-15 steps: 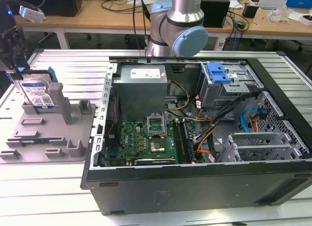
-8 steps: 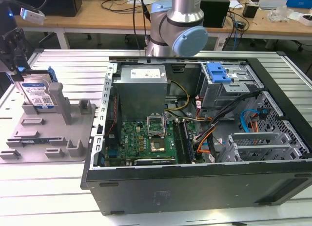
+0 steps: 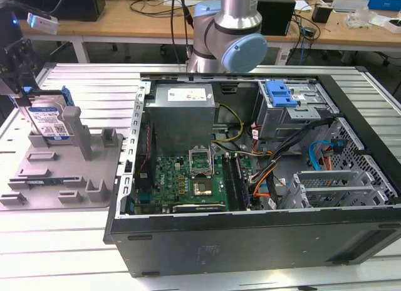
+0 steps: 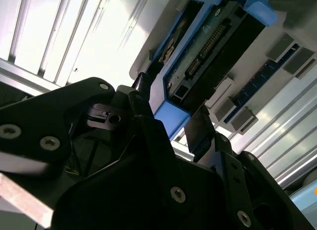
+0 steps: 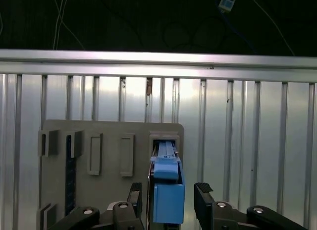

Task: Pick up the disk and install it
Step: 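Pick up the disk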

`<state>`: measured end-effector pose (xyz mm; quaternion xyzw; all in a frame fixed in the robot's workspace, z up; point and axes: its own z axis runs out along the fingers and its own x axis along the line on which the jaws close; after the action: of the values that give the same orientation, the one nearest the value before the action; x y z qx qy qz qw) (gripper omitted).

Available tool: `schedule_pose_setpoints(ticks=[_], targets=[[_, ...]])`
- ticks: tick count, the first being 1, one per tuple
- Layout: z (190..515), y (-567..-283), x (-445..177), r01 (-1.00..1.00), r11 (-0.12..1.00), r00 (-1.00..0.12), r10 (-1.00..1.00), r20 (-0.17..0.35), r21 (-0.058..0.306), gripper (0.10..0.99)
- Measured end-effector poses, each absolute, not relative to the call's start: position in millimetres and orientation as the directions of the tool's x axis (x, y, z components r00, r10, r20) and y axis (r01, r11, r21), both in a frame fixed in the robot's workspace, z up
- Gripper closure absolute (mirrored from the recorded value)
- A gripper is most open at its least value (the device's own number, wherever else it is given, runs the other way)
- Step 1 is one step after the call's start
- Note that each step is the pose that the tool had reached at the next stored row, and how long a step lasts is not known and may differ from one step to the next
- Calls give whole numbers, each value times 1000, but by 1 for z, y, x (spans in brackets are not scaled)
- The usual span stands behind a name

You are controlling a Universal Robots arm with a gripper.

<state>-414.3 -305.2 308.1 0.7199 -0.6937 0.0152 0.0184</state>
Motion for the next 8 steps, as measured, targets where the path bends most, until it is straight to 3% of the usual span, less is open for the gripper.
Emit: schedule_pose_setpoints(ticks=[8], targets=[[304, -306, -415, -999, -37, 37, -998, 47, 5, 561]])
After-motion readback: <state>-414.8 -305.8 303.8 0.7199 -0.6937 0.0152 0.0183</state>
